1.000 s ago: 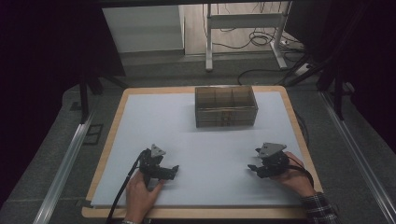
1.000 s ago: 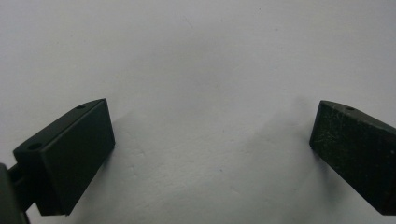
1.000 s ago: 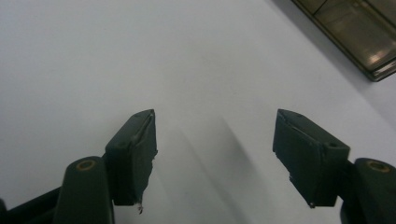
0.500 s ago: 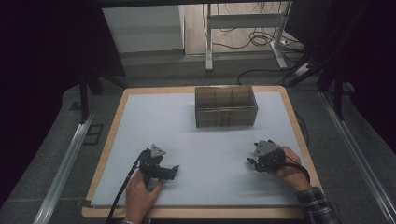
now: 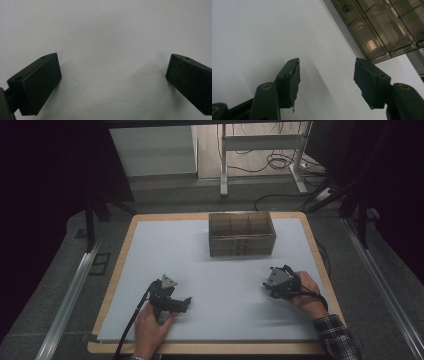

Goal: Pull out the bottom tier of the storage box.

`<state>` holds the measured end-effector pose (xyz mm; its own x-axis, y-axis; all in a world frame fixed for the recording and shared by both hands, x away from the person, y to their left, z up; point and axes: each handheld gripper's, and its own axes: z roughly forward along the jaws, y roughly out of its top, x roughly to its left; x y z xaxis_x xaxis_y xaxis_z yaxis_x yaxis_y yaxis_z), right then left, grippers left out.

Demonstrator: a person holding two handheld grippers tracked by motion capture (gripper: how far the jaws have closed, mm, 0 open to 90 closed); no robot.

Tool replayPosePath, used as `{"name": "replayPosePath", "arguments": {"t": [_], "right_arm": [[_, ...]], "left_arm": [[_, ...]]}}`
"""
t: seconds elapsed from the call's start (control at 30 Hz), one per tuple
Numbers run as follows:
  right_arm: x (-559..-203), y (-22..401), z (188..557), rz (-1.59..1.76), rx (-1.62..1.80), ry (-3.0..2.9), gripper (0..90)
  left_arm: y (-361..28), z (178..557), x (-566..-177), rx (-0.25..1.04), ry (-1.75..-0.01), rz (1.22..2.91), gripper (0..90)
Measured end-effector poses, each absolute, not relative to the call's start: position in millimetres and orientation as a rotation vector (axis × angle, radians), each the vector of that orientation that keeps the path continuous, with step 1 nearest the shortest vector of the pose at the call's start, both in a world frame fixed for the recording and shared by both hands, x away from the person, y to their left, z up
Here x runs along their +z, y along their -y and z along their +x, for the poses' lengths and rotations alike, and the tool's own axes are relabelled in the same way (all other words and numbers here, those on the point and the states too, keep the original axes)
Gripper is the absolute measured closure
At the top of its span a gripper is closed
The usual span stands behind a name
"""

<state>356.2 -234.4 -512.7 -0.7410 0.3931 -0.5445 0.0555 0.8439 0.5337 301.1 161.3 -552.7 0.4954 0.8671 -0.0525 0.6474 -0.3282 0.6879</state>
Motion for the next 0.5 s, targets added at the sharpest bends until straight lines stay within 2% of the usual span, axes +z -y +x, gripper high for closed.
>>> {"name": "replayPosePath", "arguments": {"t": [0.5], "right_arm": [[-519.4, 218.2, 363.3, 0.211, 0.564, -2.221, 43.4]], "left_arm": [[-161.3, 301.1, -552.7, 0.431, -1.239, 2.084, 0.0]]}}
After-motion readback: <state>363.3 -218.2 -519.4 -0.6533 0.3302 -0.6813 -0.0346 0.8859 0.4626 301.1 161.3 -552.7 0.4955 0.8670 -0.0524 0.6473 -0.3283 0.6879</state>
